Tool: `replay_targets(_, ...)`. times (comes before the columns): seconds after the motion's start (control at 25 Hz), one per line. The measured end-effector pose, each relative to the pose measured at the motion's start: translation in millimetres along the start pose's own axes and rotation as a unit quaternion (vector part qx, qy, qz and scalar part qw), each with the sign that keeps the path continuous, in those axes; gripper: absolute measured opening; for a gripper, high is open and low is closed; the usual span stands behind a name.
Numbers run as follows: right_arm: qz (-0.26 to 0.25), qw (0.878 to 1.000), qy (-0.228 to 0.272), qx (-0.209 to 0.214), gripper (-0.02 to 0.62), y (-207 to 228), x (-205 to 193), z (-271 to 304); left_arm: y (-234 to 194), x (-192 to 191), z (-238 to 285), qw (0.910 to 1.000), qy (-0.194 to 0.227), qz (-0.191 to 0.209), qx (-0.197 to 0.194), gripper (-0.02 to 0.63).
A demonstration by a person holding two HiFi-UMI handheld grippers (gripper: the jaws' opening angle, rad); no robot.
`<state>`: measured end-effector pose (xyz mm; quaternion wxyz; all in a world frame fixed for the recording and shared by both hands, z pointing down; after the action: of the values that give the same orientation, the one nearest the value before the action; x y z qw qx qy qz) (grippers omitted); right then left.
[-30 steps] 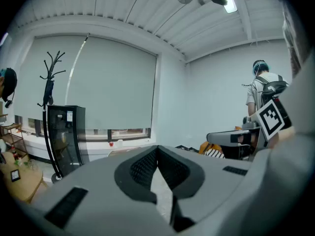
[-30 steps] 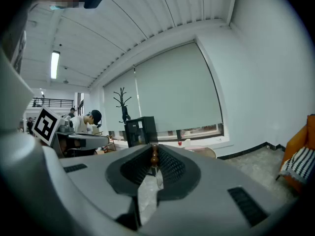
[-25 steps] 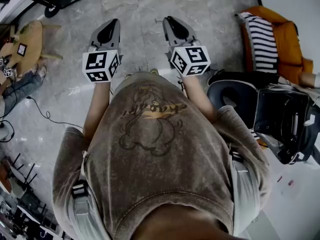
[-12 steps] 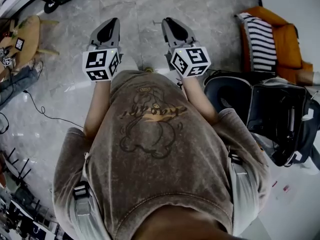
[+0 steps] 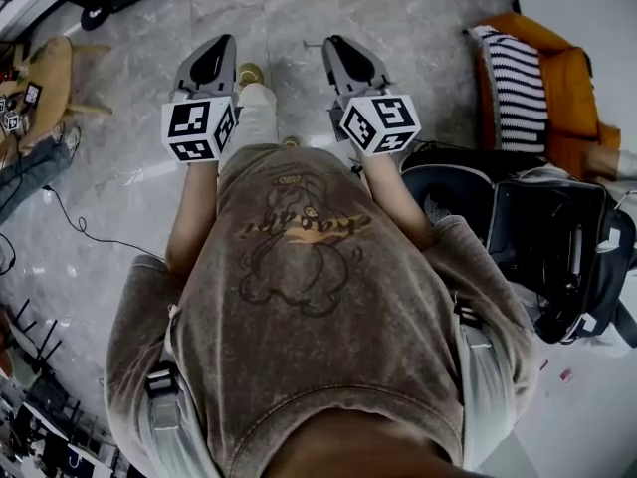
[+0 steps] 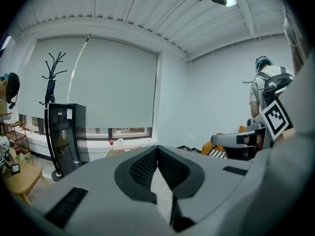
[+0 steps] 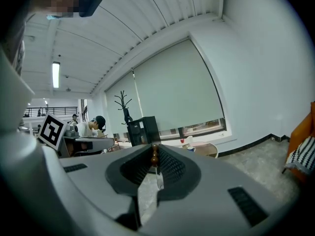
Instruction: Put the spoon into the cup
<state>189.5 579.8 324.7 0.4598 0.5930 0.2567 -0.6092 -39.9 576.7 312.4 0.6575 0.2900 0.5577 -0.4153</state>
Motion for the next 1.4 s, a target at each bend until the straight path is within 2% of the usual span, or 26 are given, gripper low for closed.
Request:
replay_targets(0.32, 0.002, 1.000, -0.003, -0.001, 0.052, 27.6, -5.1, 52.9, -32.4, -9.4, 54.0, 1.0000, -0.006, -0.001, -0.004, 0.018)
replay_targets(0.84, 0.007, 1.000, -0.018, -0.011, 0.052, 55.2, 12.0, 144.9, -97.2, 5.0, 131.8, 0.9996, -0.022, -0.008, -0.018, 0.018)
replay_targets(1.4, 0.007, 0.999, -0.025, -0.022, 0.052, 82.2, 49.4, 253.4, -171.4, 41.8, 219.1, 0.9987, -0.030, -0.011, -0.039, 0.018)
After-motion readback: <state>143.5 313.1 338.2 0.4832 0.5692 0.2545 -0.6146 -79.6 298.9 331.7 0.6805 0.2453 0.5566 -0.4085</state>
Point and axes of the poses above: the fingertips, and each gripper's own axes: z forward along the fingers, y to its right, x out of its top, the point moved 7 cm from there along -z, backward along the fingers, and after that the axes turned 5 degrees about -x, right-handed, at the moved point
